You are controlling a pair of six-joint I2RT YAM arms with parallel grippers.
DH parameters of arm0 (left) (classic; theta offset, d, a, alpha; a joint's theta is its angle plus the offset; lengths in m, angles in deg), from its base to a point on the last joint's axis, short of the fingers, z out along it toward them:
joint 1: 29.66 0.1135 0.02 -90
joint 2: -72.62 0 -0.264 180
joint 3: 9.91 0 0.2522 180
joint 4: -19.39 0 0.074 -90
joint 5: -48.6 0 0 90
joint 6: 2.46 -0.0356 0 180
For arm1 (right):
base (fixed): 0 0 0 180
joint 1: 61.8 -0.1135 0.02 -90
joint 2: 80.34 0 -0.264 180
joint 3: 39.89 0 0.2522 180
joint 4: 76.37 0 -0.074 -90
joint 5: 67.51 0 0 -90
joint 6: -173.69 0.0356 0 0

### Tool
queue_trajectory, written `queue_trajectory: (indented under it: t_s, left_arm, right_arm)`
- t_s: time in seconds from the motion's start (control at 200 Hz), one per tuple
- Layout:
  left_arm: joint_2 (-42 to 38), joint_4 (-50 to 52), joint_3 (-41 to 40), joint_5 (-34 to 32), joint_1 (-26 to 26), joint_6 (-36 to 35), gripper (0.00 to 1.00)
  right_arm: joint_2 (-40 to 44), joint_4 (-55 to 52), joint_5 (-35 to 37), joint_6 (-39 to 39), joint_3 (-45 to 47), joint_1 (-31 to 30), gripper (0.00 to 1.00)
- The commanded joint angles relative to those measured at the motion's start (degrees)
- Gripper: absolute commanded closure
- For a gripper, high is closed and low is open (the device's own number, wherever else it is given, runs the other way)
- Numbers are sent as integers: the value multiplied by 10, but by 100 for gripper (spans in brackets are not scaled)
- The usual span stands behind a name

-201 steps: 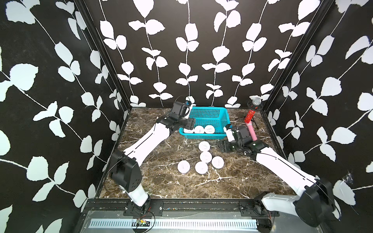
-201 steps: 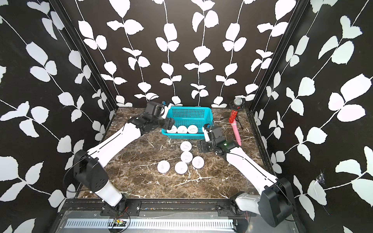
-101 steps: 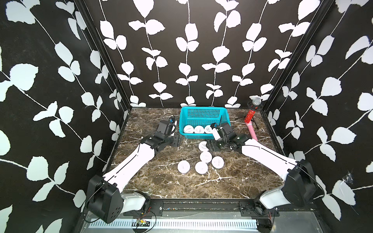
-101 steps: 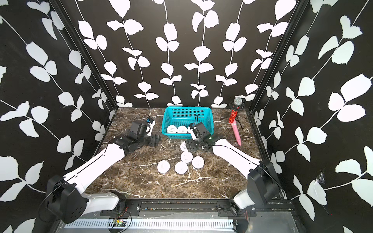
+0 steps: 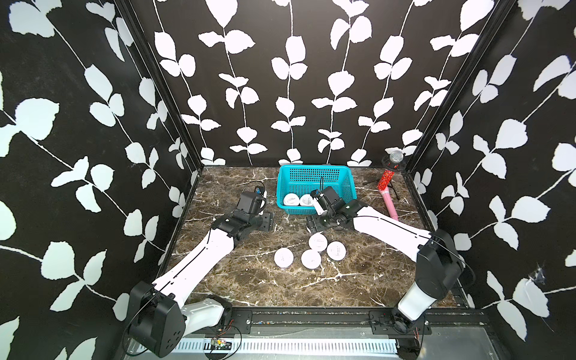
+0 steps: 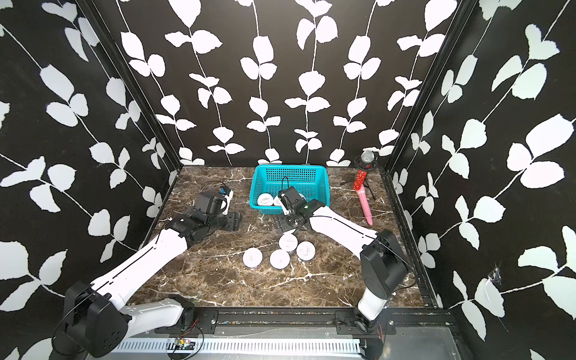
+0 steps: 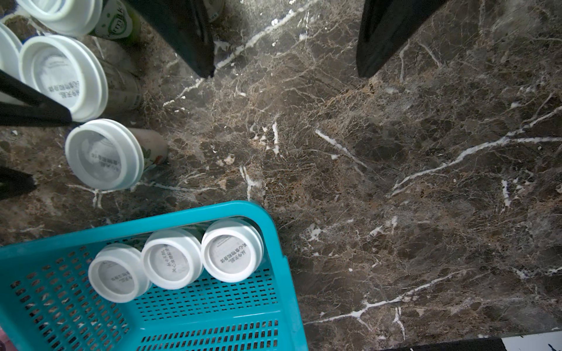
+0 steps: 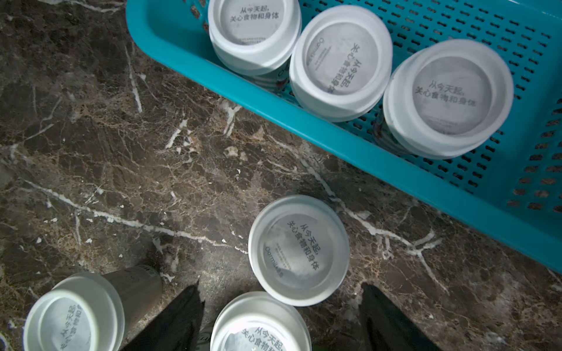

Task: Put the yogurt in the basket
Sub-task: Pick up the yogurt from the center of the board.

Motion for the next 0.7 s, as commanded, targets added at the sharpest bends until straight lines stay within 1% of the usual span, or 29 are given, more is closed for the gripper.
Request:
queue_trajectory:
  t_s: [0.0, 0.24, 0.69]
  left_arm:
    - [-19, -1, -9, -8, 3, -5, 26]
    - [-22, -1, -8, -10, 5, -6, 26]
    - [-21, -3, -10, -8, 5, -6, 26]
  right_arm:
    - [-18, -23, 24, 13, -39, -6, 18]
    - [-46, -49, 46, 22, -65, -9, 19]
    - [-72, -46, 31, 23, -68, -9, 21]
